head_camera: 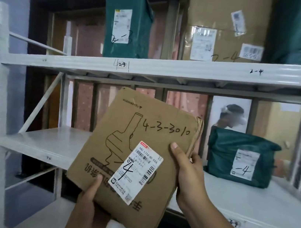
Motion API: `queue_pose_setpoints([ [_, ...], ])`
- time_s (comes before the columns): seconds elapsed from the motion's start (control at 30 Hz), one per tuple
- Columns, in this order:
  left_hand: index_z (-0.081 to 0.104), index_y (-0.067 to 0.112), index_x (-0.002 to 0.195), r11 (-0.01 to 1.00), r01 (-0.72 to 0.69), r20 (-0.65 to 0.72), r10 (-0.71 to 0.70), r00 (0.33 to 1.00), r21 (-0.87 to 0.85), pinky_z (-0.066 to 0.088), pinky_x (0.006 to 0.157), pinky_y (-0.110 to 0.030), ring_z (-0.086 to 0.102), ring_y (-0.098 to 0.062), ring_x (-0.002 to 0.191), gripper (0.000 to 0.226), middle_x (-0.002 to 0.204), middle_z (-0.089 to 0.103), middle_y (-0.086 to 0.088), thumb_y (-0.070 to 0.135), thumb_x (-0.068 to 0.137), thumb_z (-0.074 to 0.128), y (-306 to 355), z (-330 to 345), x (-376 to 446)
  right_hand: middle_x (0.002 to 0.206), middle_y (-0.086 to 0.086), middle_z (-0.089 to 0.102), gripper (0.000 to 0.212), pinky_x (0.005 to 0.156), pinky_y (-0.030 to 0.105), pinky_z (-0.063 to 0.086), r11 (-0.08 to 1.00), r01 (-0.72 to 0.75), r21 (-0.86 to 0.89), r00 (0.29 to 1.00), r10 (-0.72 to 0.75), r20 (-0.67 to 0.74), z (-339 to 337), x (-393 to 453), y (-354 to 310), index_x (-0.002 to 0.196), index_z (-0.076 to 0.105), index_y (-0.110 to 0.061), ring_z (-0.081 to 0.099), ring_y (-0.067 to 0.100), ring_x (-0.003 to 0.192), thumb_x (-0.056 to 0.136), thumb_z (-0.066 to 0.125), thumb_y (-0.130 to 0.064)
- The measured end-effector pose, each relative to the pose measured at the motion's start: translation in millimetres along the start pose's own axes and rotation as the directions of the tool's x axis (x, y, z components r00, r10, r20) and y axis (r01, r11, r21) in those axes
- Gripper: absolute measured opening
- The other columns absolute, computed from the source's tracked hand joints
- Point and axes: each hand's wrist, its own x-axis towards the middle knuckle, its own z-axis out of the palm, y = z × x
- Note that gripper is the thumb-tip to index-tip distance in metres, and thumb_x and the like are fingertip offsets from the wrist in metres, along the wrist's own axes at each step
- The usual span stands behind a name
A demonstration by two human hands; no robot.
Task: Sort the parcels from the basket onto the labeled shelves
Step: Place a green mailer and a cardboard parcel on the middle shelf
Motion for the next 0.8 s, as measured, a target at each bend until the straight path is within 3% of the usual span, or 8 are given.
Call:
queue_pose_setpoints([
  [0.07, 0.065, 0.017, 0.112, 0.998, -0.070, -0.047, 0.070, 0.996, 0.006, 0.051, 0.030, -0.030, 0.067, -0.032, 0.071, 0.010, 0.066, 0.076, -0.013, 0.019, 0.104, 0.060, 7, 2, 7, 0.106, 0.009, 0.081, 0.047, 0.070, 0.037, 0.065, 1.000, -0.009, 0.028, 1.000, 0.009, -0.015, -13, 7, -13, 0.128, 0.061, -0.015, 0.080, 0.027, 0.093, 0.088, 0.081, -0.025],
  [0.2, 0.062, 0.014, 0.129, 0.987, -0.054, 0.105, 0.038, 0.994, 0.154, 0.065, 0.065, -0.054, 0.069, -0.042, 0.101, 0.036, 0.116, 0.074, -0.023, 0.019, 0.094, 0.070, 15, 9, 20, 0.107, 0.011, 0.081, 0.048, 0.080, 0.043, 0.065, 1.000, 0.014, -0.007, 1.000, -0.015, -0.018, -41, 22, -45, 0.128, 0.062, -0.015, 0.079, 0.030, 0.095, 0.086, 0.081, -0.026],
  [0.3, 0.068, 0.017, 0.116, 0.925, -0.094, 0.305, -0.025, 0.952, 0.369, 0.059, 0.077, -0.045, 0.074, -0.040, 0.097, 0.045, 0.101, 0.082, -0.013, 0.026, 0.076, 0.087, 22, 34, 20, 0.107, 0.013, 0.080, 0.046, 0.086, 0.048, 0.063, 0.999, 0.034, -0.039, 0.999, -0.034, -0.023, -62, 36, -68, 0.126, 0.064, -0.014, 0.079, 0.033, 0.096, 0.086, 0.081, -0.028],
  [0.37, 0.065, 0.024, 0.118, 0.866, -0.165, 0.365, -0.022, 0.931, 0.472, 0.056, 0.078, -0.043, 0.073, -0.030, 0.100, 0.031, 0.096, 0.083, -0.001, 0.016, 0.090, 0.074, 16, 55, 22, 0.106, 0.013, 0.081, 0.044, 0.084, 0.046, 0.063, 0.996, 0.064, -0.068, 0.998, -0.066, -0.024, -79, 46, -85, 0.126, 0.066, -0.014, 0.079, 0.033, 0.095, 0.087, 0.080, -0.029],
  [0.5, 0.066, 0.036, 0.122, 0.717, -0.286, 0.432, -0.024, 0.902, 0.636, 0.054, 0.082, -0.026, 0.073, -0.010, 0.105, 0.025, 0.109, 0.080, 0.015, 0.032, 0.098, 0.067, -15, 91, 31, 0.104, 0.012, 0.081, 0.041, 0.082, 0.044, 0.063, 0.975, 0.127, -0.184, 0.991, -0.134, -0.028, -116, 66, -119, 0.123, 0.069, -0.015, 0.079, 0.032, 0.092, 0.086, 0.080, -0.032],
  [0.6, 0.070, 0.027, 0.124, 0.695, -0.280, 0.436, -0.053, 0.898, 0.662, 0.057, 0.093, -0.032, 0.076, -0.012, 0.104, 0.025, 0.109, 0.081, 0.010, 0.032, 0.100, 0.067, -49, 120, 41, 0.101, 0.013, 0.081, 0.040, 0.084, 0.048, 0.063, 0.955, 0.149, -0.256, 0.985, -0.166, -0.044, -150, 80, -139, 0.121, 0.070, -0.016, 0.079, 0.034, 0.091, 0.086, 0.080, -0.032],
  [0.7, 0.071, 0.024, 0.127, 0.721, -0.267, 0.461, -0.082, 0.883, 0.639, 0.054, 0.108, -0.047, 0.075, -0.019, 0.111, 0.028, 0.113, 0.081, 0.006, 0.023, 0.100, 0.069, -88, 151, 49, 0.096, 0.006, 0.082, 0.036, 0.071, 0.038, 0.064, 0.919, 0.212, -0.333, 0.970, -0.240, -0.043, -185, 88, -155, 0.117, 0.070, -0.018, 0.080, 0.027, 0.084, 0.085, 0.079, -0.033],
  [0.8, 0.068, 0.032, 0.124, 0.753, -0.288, 0.500, -0.062, 0.864, 0.592, 0.054, 0.106, -0.037, 0.072, -0.013, 0.115, 0.033, 0.114, 0.080, 0.014, 0.013, 0.097, 0.072, -126, 180, 51, 0.104, 0.005, 0.081, 0.044, 0.079, 0.042, 0.062, 0.880, 0.234, -0.413, 0.965, -0.262, -0.012, -216, 93, -165, 0.123, 0.068, -0.024, 0.080, 0.028, 0.090, 0.082, 0.079, -0.035],
])
